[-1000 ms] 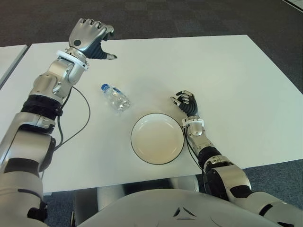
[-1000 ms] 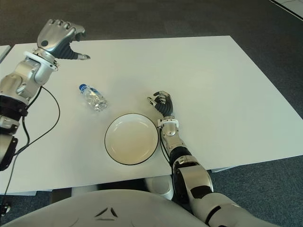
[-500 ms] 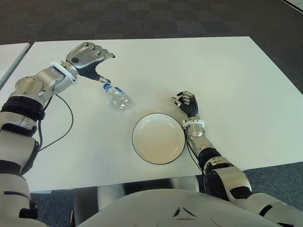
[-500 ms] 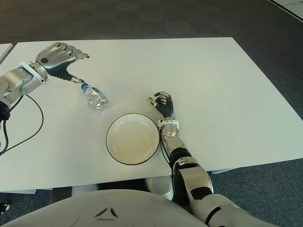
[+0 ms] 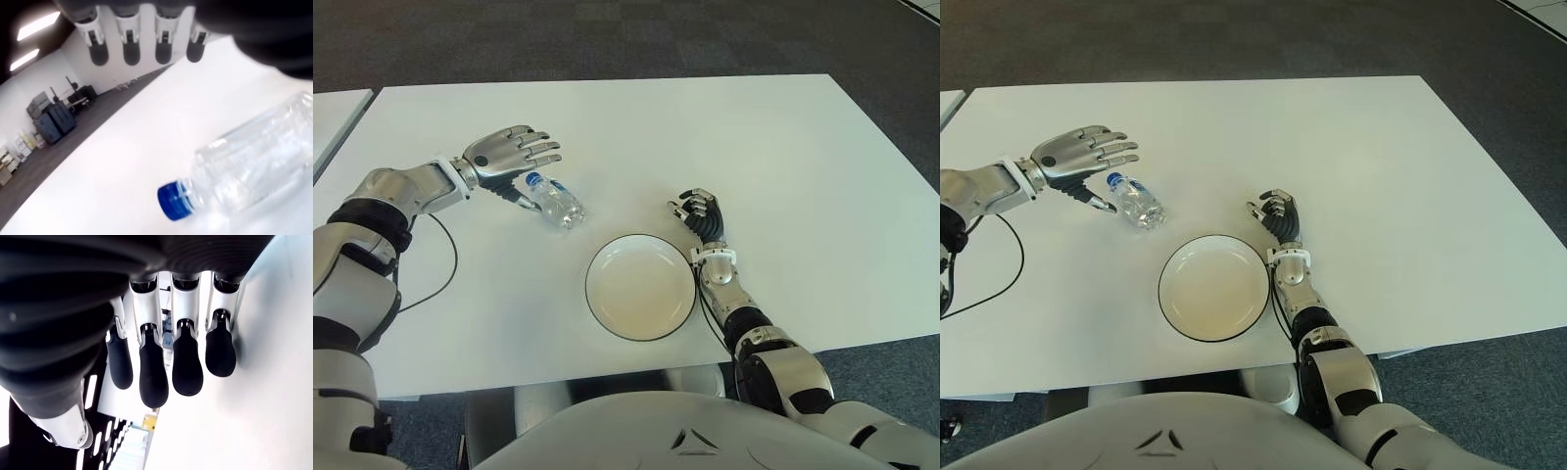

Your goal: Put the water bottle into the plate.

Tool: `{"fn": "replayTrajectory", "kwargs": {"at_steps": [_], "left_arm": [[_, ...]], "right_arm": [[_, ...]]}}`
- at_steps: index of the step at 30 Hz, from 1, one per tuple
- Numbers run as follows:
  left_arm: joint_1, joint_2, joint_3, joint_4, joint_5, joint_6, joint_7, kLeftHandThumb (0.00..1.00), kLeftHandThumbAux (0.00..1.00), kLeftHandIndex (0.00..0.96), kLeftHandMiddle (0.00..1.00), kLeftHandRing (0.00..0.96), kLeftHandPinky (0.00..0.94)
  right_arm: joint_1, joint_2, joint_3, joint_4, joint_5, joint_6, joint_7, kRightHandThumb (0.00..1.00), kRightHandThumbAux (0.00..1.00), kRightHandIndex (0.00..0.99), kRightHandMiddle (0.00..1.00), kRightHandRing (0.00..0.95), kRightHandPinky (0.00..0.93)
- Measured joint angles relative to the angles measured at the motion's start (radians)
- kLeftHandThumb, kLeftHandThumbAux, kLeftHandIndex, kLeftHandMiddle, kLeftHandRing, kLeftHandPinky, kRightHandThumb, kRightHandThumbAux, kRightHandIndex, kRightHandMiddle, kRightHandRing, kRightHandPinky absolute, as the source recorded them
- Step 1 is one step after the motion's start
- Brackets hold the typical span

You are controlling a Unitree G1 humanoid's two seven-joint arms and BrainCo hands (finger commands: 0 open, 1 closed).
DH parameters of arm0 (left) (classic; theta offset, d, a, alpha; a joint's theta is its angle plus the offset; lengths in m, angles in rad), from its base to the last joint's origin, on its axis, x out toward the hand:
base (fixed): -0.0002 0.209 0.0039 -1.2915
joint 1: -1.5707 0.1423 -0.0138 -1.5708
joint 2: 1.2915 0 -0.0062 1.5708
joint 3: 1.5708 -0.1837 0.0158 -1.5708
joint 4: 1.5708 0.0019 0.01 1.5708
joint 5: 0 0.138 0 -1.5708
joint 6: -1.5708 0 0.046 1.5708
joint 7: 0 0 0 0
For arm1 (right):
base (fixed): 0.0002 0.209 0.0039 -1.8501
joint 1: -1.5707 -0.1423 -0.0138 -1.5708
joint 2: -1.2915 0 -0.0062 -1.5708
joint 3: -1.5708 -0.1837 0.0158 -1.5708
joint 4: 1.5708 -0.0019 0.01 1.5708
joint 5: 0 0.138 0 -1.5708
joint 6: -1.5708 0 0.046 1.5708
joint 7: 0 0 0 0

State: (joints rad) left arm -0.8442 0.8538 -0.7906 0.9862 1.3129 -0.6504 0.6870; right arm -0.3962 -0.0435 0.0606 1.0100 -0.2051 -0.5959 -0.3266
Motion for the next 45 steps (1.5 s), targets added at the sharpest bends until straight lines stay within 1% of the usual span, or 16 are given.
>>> {"fn": "replayTrajectory", "kwargs": {"at_steps": [7,13,17,23,26,30,32,39,45], "left_arm": [[-0.026,-0.008,-0.094,0.044,0.073,0.010,0.019,0.210,0.175,0.000,0.000,0.000,0.000],[-0.043,-0.018,-0.137,0.071,0.095,0.029,0.036,0.206,0.174,0.000,0.000,0.000,0.000],[-0.049,-0.035,-0.163,0.101,0.099,0.044,0.040,0.205,0.180,0.000,0.000,0.000,0.000],[-0.072,-0.092,-0.196,0.175,0.099,0.078,0.047,0.210,0.191,0.000,0.000,0.000,0.000],[-0.090,-0.134,-0.216,0.229,0.100,0.111,0.047,0.215,0.197,0.000,0.000,0.000,0.000],[-0.097,-0.182,-0.245,0.278,0.100,0.151,0.043,0.240,0.210,0.000,0.000,0.000,0.000],[-0.098,-0.196,-0.254,0.293,0.099,0.162,0.039,0.254,0.216,0.000,0.000,0.000,0.000],[-0.107,-0.249,-0.284,0.333,0.094,0.188,-0.015,0.298,0.237,0.000,0.000,0.000,0.000],[-0.122,-0.293,-0.285,0.360,0.062,0.221,-0.068,0.306,0.241,0.000,0.000,0.000,0.000]], "right_arm": [[0.007,0.001,-0.001,-0.011,0.001,0.000,0.000,0.705,0.728,0.433,0.678,0.686,0.697],[0.015,0.001,-0.001,-0.023,0.001,0.000,0.000,0.705,0.729,0.433,0.675,0.684,0.687],[0.020,0.002,-0.001,-0.032,0.002,0.006,0.000,0.705,0.729,0.433,0.675,0.687,0.693],[0.020,0.000,-0.001,-0.035,0.002,0.024,0.000,0.704,0.729,0.433,0.674,0.687,0.699],[0.020,0.000,-0.001,-0.035,0.000,0.026,-0.005,0.705,0.729,0.433,0.677,0.689,0.701],[0.020,0.000,-0.001,-0.035,-0.002,0.026,-0.018,0.705,0.729,0.434,0.682,0.694,0.708],[0.019,0.000,-0.001,-0.037,-0.002,0.026,-0.019,0.705,0.729,0.434,0.685,0.696,0.711],[0.026,-0.003,-0.001,-0.053,-0.002,0.026,-0.022,0.705,0.730,0.434,0.690,0.698,0.703],[0.042,-0.005,-0.001,-0.078,-0.002,0.028,-0.025,0.706,0.730,0.434,0.689,0.698,0.699]]}}
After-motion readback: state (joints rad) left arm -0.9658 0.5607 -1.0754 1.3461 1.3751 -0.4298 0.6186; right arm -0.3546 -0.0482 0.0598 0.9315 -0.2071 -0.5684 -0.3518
